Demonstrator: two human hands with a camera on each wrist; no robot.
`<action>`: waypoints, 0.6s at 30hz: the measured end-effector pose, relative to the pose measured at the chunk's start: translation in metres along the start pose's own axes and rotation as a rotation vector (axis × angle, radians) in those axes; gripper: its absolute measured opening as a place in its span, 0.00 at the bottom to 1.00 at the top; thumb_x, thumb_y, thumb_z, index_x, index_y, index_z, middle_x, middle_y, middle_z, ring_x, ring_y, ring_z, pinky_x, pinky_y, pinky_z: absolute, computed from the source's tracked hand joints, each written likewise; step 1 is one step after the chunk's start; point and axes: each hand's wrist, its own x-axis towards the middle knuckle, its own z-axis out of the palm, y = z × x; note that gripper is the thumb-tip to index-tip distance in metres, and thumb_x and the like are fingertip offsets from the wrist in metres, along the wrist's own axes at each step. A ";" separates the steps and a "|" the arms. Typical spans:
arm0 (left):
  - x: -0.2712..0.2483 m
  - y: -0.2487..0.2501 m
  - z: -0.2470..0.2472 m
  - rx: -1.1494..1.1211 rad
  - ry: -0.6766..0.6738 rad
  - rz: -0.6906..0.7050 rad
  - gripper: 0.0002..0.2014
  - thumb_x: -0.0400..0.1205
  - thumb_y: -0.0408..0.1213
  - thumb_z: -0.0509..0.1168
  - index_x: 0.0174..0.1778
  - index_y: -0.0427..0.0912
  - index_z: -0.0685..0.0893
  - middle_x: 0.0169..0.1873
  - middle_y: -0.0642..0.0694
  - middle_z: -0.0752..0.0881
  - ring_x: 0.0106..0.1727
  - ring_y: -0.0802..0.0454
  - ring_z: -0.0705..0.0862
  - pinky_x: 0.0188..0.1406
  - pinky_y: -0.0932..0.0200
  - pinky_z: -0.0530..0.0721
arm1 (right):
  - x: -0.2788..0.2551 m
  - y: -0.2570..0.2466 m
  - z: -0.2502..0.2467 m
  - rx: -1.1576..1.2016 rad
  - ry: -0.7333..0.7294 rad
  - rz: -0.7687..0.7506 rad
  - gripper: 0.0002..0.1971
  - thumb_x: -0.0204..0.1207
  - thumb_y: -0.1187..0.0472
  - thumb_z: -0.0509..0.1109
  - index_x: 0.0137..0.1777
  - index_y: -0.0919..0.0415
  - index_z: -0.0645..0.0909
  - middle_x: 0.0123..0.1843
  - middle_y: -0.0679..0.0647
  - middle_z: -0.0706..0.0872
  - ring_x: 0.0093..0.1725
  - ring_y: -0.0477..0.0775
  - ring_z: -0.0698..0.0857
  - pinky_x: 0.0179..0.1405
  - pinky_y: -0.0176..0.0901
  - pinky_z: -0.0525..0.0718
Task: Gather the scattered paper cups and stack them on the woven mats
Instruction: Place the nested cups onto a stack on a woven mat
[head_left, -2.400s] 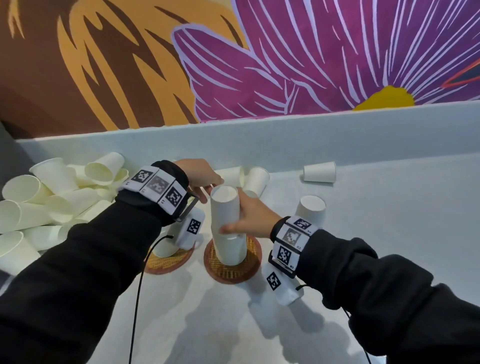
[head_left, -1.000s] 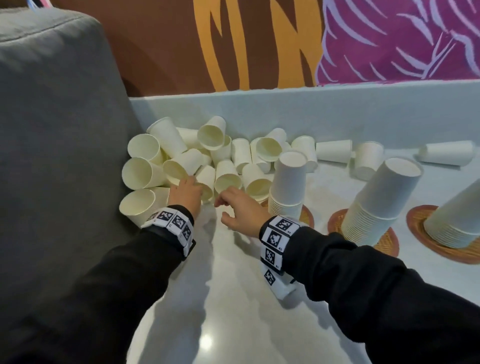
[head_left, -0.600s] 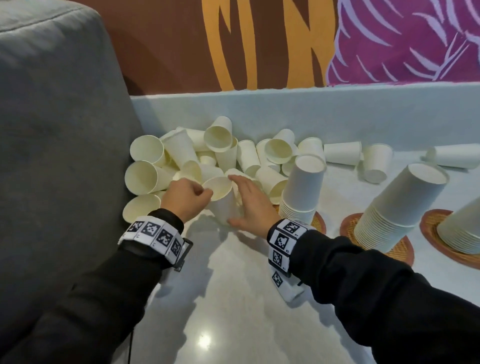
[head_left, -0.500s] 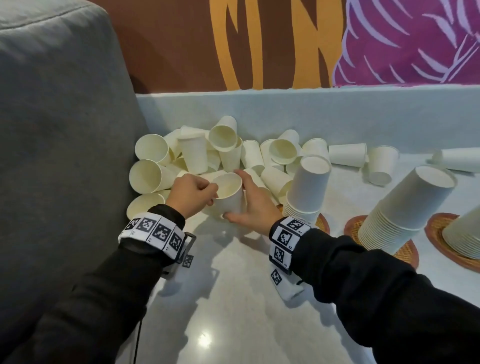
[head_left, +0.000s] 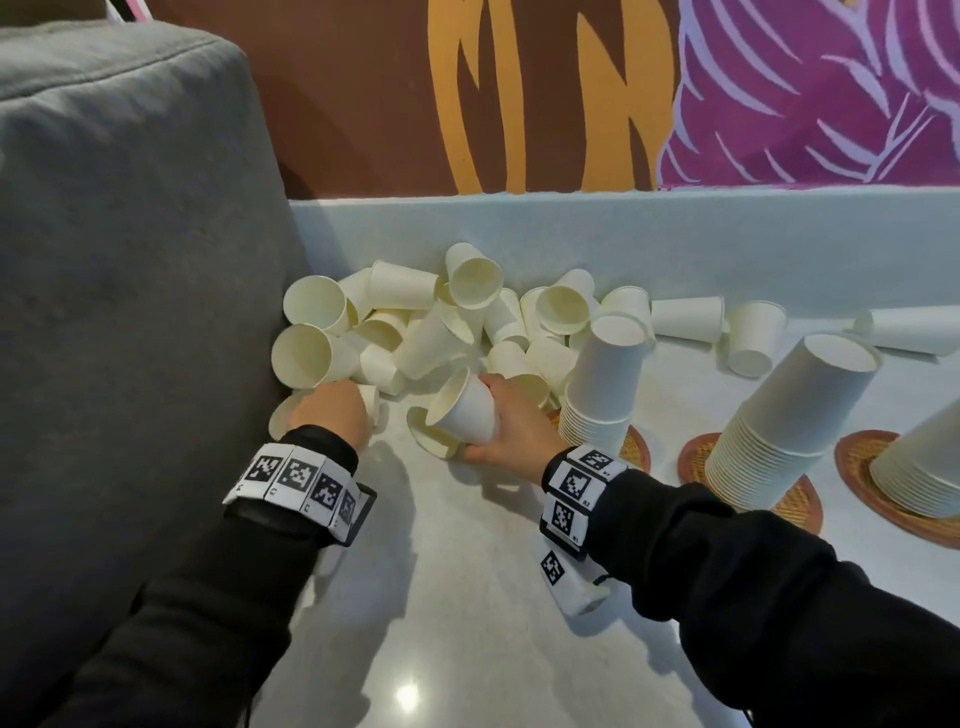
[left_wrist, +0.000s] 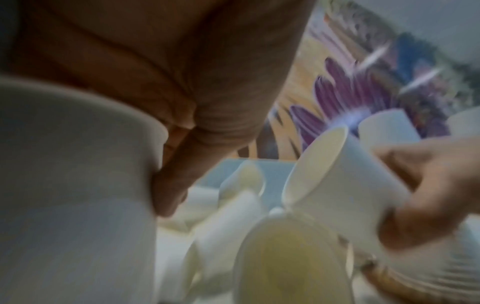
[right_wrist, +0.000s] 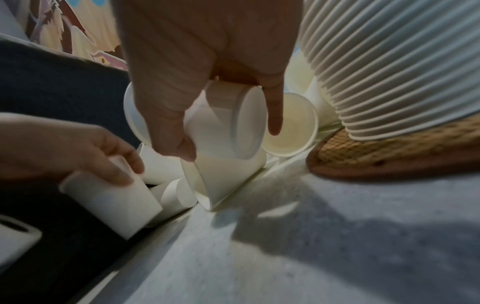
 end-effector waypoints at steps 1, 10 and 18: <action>-0.003 0.001 -0.005 -0.024 0.055 0.022 0.13 0.83 0.33 0.58 0.62 0.37 0.80 0.59 0.38 0.85 0.61 0.40 0.82 0.59 0.51 0.79 | -0.003 0.001 -0.001 0.005 -0.002 -0.005 0.42 0.60 0.54 0.81 0.73 0.56 0.64 0.66 0.57 0.76 0.64 0.58 0.77 0.63 0.59 0.78; -0.056 0.060 -0.058 -0.867 0.055 0.423 0.15 0.84 0.47 0.60 0.62 0.43 0.78 0.55 0.44 0.82 0.53 0.47 0.80 0.47 0.57 0.77 | -0.032 -0.028 -0.033 0.151 0.217 -0.124 0.40 0.54 0.58 0.85 0.69 0.53 0.75 0.58 0.55 0.80 0.57 0.57 0.80 0.59 0.58 0.80; -0.045 0.102 -0.080 -1.394 0.181 0.447 0.14 0.84 0.48 0.61 0.52 0.41 0.85 0.44 0.50 0.84 0.49 0.52 0.80 0.51 0.56 0.76 | -0.061 -0.054 -0.110 0.250 0.658 -0.310 0.38 0.54 0.55 0.87 0.64 0.55 0.76 0.58 0.48 0.80 0.55 0.43 0.80 0.54 0.33 0.80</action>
